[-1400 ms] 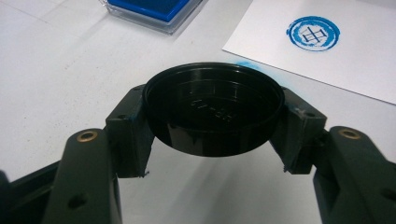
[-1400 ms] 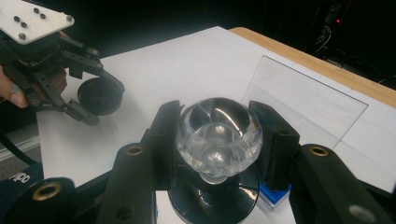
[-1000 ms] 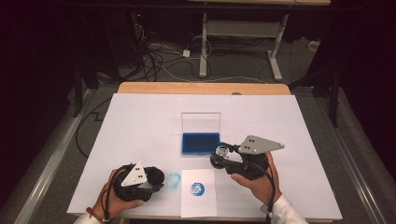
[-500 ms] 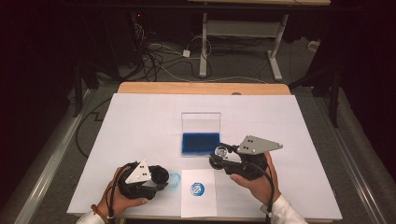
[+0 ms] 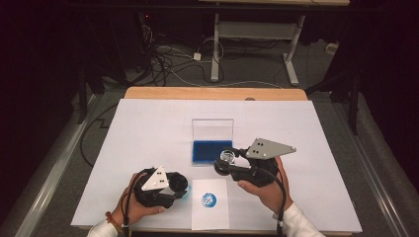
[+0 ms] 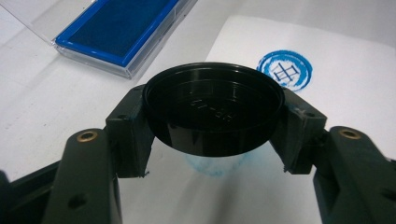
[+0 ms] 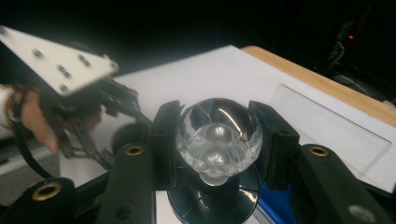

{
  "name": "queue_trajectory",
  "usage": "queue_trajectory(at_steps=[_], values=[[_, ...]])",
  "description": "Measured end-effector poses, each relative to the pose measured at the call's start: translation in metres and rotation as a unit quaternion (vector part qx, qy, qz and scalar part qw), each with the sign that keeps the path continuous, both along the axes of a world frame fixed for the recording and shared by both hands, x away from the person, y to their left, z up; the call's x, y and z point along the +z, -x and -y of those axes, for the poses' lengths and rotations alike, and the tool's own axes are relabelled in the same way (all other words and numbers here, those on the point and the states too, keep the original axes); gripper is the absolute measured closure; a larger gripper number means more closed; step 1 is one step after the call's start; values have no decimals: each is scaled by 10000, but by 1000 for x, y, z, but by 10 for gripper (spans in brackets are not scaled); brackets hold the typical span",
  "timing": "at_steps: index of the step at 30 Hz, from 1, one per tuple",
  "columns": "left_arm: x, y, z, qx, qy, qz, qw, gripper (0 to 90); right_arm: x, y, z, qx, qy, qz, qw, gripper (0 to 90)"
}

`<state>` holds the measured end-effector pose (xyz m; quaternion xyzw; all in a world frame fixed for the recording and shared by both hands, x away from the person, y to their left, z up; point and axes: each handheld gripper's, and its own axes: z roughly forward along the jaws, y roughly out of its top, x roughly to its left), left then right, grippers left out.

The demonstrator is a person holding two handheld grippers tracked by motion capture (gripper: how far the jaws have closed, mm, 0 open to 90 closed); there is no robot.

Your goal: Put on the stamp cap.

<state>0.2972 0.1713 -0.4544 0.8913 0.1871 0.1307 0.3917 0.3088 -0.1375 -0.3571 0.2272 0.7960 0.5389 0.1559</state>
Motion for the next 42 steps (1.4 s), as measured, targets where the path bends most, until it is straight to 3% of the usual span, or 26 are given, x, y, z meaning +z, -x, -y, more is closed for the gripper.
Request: queue_trajectory(at_steps=[10, 21, 36, 37, 38, 42], values=[[8, -4, 19, -151, 200, 97, 9996, 369, 19, 3, -13, 160, -101, 225, 9996, 568], [17, -10, 38, -161, 515, 216, 9983, 368, 24, 1, -19, 278, -171, 190, 9993, 568], [22, -8, 59, -327, 1000, 205, 9942, 369, 15, 3, -22, 295, -117, 97, 9994, 568], [22, -6, 60, -319, 1013, 82, 9943, 369, 13, 3, -23, 306, -118, 65, 9994, 568], [23, -7, 61, -346, 1012, 209, 9940, 369, 12, 3, -24, 325, -110, 36, 9994, 568], [24, -6, 64, -384, 1091, 191, 9931, 369, 8, 3, -27, 353, -85, -4, 9993, 568]])
